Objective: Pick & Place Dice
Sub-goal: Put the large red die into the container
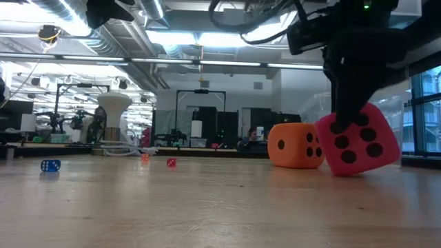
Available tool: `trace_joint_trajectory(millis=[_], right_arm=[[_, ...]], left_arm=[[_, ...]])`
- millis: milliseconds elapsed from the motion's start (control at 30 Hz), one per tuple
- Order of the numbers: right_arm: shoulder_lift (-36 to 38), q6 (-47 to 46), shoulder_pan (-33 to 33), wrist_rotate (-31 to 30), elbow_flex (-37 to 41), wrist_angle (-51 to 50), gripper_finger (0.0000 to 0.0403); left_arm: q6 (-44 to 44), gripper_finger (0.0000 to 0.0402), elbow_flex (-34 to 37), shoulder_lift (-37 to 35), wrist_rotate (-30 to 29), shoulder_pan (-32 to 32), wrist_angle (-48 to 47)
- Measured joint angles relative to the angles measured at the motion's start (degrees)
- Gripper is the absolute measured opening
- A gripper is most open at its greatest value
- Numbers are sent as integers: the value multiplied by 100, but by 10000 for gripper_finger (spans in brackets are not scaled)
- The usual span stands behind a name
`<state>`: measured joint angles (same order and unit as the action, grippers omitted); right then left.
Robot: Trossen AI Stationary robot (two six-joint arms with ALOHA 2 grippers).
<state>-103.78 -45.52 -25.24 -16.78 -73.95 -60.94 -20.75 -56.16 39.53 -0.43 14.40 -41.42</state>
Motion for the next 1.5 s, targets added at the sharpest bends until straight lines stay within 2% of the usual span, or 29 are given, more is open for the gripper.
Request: trace_joint_trajectory(millis=[167,400,733,867,1133,1500], right_arm=[[-5,13,-23,-79,0,-49,400],[-3,-121,-38,243,132,-464,400],[6,-502,4,-99,522,-512,395],[6,-498,2,-144,522,-512,358],[15,-502,8,-116,522,-499,240],[21,-850,38,19,509,-512,240]], left_arm=[[4,168,0,0,2,-1,-3],[19,168,0,0,2,-1,-123],[19,168,2,0,2,-1,-127],[19,168,0,0,2,1,-127],[43,168,0,0,2,0,-126],[43,168,0,0,2,-1,-125]])
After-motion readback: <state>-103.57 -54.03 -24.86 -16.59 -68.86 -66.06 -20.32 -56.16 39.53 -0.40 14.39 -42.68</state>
